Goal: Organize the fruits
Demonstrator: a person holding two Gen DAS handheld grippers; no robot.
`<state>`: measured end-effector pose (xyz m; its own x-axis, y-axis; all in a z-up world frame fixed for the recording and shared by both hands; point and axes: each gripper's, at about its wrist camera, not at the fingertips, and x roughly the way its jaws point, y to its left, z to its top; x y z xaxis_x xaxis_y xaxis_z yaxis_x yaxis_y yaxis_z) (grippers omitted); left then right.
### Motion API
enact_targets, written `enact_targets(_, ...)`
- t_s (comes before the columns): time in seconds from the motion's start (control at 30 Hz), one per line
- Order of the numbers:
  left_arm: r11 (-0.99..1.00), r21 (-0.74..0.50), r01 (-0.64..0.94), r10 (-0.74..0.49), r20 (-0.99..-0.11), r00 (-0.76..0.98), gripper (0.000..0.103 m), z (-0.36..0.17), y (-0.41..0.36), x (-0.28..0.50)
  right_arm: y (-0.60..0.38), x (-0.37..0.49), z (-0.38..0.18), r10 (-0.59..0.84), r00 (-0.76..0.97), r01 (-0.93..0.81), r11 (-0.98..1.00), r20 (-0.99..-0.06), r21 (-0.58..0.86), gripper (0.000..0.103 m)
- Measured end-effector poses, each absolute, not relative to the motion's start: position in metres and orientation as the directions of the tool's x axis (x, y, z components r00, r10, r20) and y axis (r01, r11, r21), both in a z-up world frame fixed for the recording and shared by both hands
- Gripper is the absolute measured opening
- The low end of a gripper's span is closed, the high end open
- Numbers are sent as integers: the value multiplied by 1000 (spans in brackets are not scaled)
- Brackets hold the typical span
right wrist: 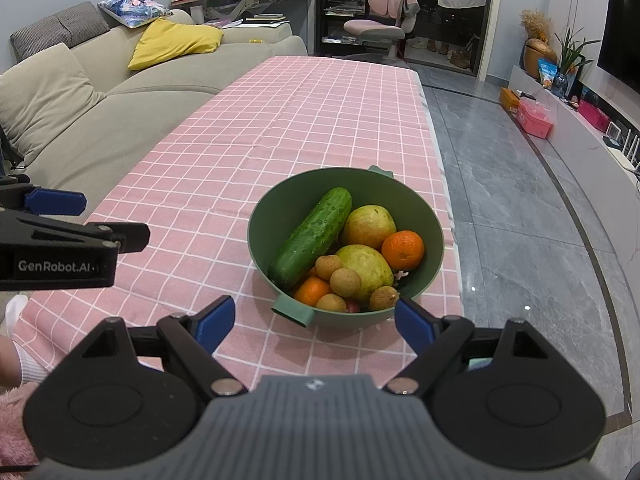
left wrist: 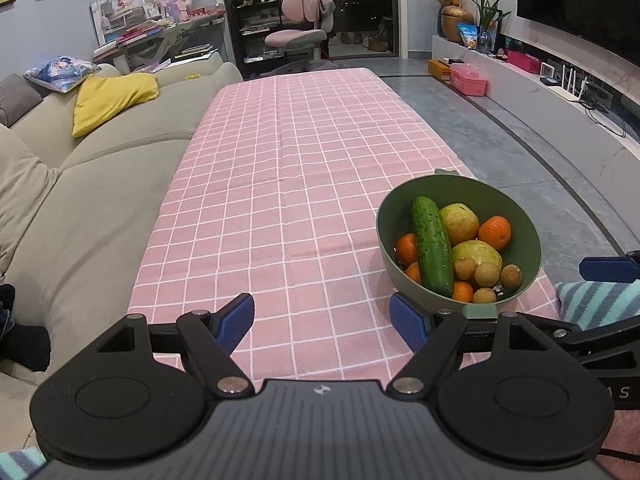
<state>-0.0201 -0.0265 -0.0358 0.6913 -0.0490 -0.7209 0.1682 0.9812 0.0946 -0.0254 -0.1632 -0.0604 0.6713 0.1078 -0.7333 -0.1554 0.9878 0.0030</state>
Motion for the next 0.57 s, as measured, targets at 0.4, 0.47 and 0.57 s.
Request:
enact_targets(0.4, 983, 89, 161, -48, -721, 691, 90, -34, -25, -20, -163, -25, -60, 108, 671, -155, 988, -734, 3, 84)
enact_targets(0.47, 983, 79, 163, -57, -720, 692, 90, -34, -24, -21, -163, -26, -61, 108, 671, -155, 988, -733, 3, 84)
enact_targets(0.57, 983, 69, 172, -72, -713, 698, 90, -33, -24, -22, -163, -25, -60, 108, 671, -155, 988, -734, 3, 84)
